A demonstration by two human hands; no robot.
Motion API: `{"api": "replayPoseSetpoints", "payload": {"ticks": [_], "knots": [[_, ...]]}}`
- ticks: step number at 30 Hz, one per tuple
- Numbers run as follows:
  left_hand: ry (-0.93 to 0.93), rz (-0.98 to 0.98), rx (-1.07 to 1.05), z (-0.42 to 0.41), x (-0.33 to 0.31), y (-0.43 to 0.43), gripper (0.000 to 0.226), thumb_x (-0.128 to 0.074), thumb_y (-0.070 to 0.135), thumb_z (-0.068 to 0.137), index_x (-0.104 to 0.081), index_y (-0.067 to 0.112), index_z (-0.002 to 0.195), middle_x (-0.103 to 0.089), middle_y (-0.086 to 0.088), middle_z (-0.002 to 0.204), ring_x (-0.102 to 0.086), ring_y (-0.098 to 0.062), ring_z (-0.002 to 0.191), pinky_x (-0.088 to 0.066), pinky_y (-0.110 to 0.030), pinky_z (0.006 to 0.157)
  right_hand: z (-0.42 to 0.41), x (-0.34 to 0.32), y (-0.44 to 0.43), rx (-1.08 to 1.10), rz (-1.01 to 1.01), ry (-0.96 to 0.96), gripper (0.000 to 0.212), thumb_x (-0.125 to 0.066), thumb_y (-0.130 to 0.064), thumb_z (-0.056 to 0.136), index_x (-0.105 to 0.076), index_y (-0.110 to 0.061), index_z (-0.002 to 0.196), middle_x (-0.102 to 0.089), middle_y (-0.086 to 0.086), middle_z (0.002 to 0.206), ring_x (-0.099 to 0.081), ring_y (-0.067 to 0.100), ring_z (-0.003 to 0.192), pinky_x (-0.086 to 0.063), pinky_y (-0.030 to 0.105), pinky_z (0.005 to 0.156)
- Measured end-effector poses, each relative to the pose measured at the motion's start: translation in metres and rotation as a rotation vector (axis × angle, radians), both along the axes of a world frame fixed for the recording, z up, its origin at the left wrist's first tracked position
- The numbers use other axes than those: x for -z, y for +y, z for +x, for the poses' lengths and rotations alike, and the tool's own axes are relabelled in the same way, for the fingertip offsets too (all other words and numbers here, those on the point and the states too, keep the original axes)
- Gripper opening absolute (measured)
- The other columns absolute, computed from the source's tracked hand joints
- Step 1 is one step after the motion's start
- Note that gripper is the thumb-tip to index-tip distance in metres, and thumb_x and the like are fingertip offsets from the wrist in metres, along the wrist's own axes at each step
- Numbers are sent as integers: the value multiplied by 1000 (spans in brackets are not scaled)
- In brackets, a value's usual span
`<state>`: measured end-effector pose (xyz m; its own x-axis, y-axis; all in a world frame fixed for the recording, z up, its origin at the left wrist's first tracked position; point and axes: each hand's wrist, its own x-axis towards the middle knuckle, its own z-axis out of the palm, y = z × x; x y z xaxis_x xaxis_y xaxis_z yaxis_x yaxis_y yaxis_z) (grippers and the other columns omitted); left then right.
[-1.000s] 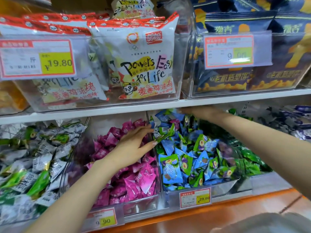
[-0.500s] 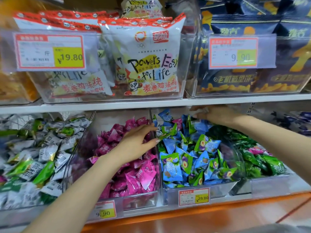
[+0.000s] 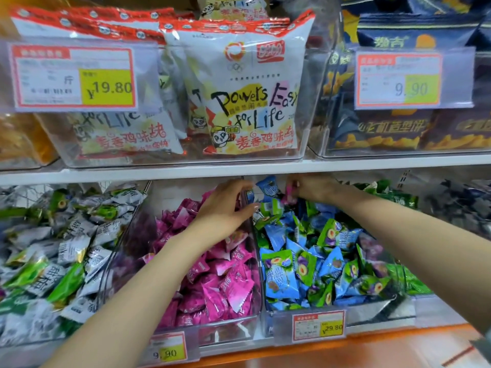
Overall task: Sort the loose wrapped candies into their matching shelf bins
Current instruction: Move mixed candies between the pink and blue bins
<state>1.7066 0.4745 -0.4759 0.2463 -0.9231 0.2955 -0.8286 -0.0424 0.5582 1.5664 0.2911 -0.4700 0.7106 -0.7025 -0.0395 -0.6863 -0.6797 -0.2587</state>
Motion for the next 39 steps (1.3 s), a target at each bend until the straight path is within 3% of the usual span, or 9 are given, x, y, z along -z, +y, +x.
{"api": "replayPoseSetpoints", "payload": {"ticks": [5,11,15,20,23,27,30,34,39], "knots": [[53,-39,-26,-7,-1,-10,53,-66,31,84,-46,20,132,-47,1,134,-42,-15,126,-32,-24,101,-18,-22,20,69,476,-411,45,-62,-45,84,-59,-23,123,-58,-2,124,-51,17,120,-35,23,99],[76,-117,-52,-13,-5,-4,38,-71,22,80,-61,16,117,-65,2,114,-60,-13,107,-43,-25,95,-6,-18,52,-255,481,-617,10,-68,-5,81,-66,-9,90,-69,-13,71,-62,-2,71,-47,12,74],[79,-92,-177,-3,-10,7,41,-66,29,85,-56,19,124,-60,2,119,-57,-17,107,-39,-20,85,-5,-9,33,-154,294,-397,14,-66,-29,86,-63,-30,100,-67,-8,101,-60,6,95,-45,24,88],[77,-154,-200,1,-13,13,41,-63,24,88,-54,9,126,-60,-5,121,-54,-17,108,-29,-8,76,14,15,28,-259,191,-53,35,-61,-25,90,-59,-20,125,-56,1,131,-52,14,117,-39,24,95],[142,-181,-159,0,-10,14,35,-67,16,84,-60,8,118,-62,-2,113,-53,-8,97,-32,0,73,26,18,29,-225,107,5,39,-61,-33,90,-58,-19,127,-59,2,127,-55,18,113,-41,25,87],[153,-166,-142,-1,-4,12,34,-69,18,82,-61,11,115,-61,5,107,-57,-10,100,-41,-16,87,35,15,24,-167,170,32,39,-70,-36,82,-61,-21,116,-62,-3,104,-59,17,97,-39,24,75],[153,-175,-135,0,-4,12,34,-69,18,82,-61,11,115,-62,3,108,-58,-11,99,-43,-22,91,37,16,21,-165,289,-65,16,-74,-20,80,-66,-16,93,-63,-8,80,-60,12,78,-46,29,75],[162,-174,-130,2,-3,14,35,-69,19,82,-61,12,116,-62,4,110,-57,-10,101,-43,-22,92,38,21,17,-116,298,-75,14,-71,-14,82,-72,-4,92,-70,1,88,-63,12,83,-52,31,84],[164,-179,-142,4,-2,15,34,-69,19,83,-60,15,115,-56,13,103,-53,-4,99,-34,-11,85,36,17,9,-19,390,-233,13,-66,0,81,-71,3,93,-64,-8,73,-57,-1,68,-47,12,62]]}}
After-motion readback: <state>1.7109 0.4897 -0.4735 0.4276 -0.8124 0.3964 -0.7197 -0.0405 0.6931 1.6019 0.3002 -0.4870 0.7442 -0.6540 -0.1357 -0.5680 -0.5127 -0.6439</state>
